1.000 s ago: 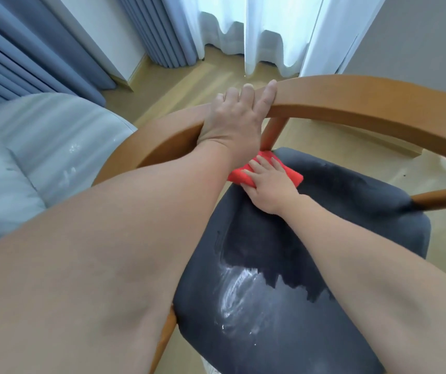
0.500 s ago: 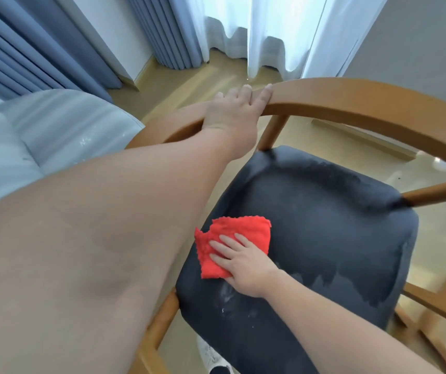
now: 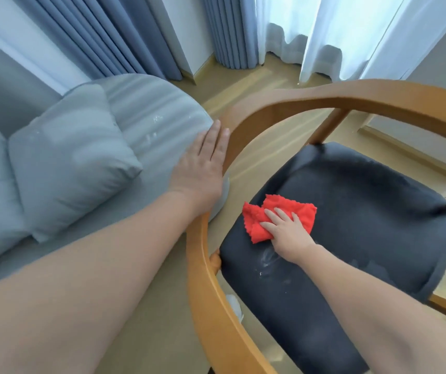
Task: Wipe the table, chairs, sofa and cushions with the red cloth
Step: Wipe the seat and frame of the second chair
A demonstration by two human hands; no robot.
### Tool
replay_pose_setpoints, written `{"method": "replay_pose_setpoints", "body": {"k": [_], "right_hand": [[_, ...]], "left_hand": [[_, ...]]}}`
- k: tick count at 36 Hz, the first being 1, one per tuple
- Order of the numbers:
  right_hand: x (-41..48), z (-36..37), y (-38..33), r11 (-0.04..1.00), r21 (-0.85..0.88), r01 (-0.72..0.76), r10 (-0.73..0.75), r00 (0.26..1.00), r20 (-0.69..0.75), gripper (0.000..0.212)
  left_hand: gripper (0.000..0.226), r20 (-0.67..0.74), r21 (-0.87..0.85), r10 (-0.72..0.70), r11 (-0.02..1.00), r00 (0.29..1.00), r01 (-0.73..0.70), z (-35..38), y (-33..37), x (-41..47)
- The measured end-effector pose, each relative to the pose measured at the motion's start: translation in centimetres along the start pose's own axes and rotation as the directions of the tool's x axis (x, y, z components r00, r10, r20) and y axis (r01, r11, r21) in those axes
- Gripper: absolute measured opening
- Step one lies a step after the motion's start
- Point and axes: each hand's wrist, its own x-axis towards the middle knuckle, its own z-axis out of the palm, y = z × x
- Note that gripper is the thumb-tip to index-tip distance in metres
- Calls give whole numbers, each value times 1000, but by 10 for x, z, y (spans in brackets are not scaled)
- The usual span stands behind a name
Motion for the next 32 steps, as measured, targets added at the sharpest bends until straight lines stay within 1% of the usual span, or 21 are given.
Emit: {"method": "replay_pose_setpoints", "body": {"k": [4, 7, 9, 11, 14, 15, 18, 20, 22, 25, 27, 32], "right_hand": [[-1, -7, 7, 999, 33, 23, -24, 999, 32, 49], [1, -15, 13, 995, 80, 54, -57, 997, 42, 49], [-1, -18, 17, 993, 85, 82, -87, 995, 58, 48], [-1, -20, 20, 993, 63, 99, -102, 994, 42, 46], [2, -22, 22, 990, 28, 139, -137, 987, -81, 43], [3, -20, 22, 989, 15, 147, -145, 985, -97, 46], [7, -5, 23, 987, -55, 151, -154, 987, -49, 58], [10, 6, 23, 981, -118, 156, -163, 985, -51, 60], [12, 18, 18, 988, -84, 130, -141, 979, -144, 55], [12, 31, 6, 996, 7, 94, -87, 949, -303, 44], [9, 41, 3, 992, 1, 129, -122, 936, -330, 41], [-40, 65, -5, 961, -44, 273, -273, 907, -321, 41]], "left_hand": [[68, -21, -124, -154, 981, 988, 151, 25, 8, -63], [72, 17, -188, -298, 937, 954, 296, 41, 27, -105], [70, 53, -243, -410, 879, 910, 410, 46, 43, -126], [70, 56, -289, -512, 813, 857, 505, 47, 59, -138], [73, 43, -312, -607, 746, 793, 588, 47, 73, -148], [72, 41, -315, -615, 739, 787, 595, 46, 73, -150], [70, 23, -324, -601, 752, 799, 574, 46, 68, -151], [69, 10, -323, -600, 755, 800, 570, 47, 67, -150], [69, -3, -320, -596, 761, 803, 564, 48, 68, -150], [70, -6, -300, -586, 774, 811, 557, 51, 68, -150], [71, -5, -295, -595, 769, 804, 567, 53, 68, -150], [74, -15, -279, -589, 779, 808, 562, 55, 68, -151]]}}
